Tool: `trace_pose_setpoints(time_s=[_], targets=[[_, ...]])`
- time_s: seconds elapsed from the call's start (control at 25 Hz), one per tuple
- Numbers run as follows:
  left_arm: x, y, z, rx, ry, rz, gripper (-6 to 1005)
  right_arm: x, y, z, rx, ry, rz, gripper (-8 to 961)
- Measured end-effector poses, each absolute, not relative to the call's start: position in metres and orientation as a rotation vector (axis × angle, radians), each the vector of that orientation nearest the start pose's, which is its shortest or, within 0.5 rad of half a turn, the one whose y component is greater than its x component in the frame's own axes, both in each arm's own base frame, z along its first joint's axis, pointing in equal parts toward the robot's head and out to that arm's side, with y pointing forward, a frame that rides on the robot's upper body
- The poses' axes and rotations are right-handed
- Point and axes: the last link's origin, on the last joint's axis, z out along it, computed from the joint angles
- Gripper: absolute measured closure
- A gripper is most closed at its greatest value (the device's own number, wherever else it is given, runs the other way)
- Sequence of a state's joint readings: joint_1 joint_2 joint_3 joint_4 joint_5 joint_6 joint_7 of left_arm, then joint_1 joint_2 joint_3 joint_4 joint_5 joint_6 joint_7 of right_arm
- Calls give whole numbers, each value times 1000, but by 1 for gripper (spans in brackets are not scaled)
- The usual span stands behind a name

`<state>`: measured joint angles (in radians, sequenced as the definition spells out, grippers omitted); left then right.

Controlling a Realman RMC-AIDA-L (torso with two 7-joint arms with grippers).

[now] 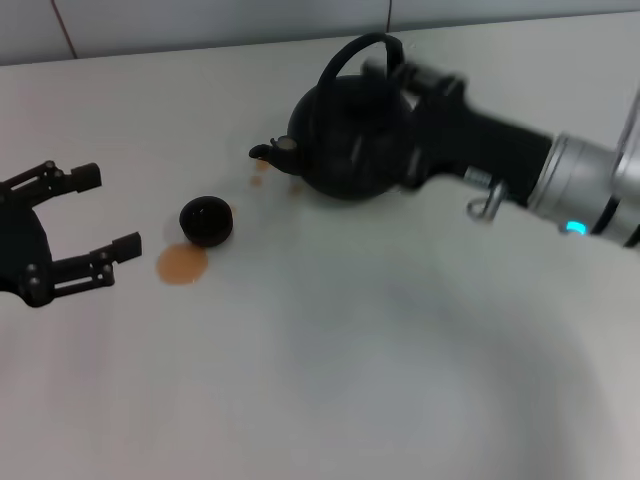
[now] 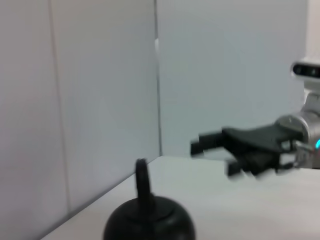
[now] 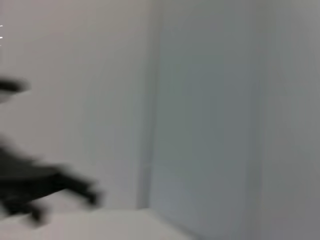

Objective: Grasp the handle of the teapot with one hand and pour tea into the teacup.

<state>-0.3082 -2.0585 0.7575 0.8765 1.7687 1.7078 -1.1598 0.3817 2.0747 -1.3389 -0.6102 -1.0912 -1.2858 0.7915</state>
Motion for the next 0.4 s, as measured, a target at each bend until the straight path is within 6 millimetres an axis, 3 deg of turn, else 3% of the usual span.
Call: trace_pose_setpoints(time_s=[0.16,0.4], targets=[[-274,277,51,-2657,-203,-826,149,229,310,-39,-2565,38,916,214],[-275,270,54,-2663,-206,-864,149,233,299,-43,-2602,52,916,213]])
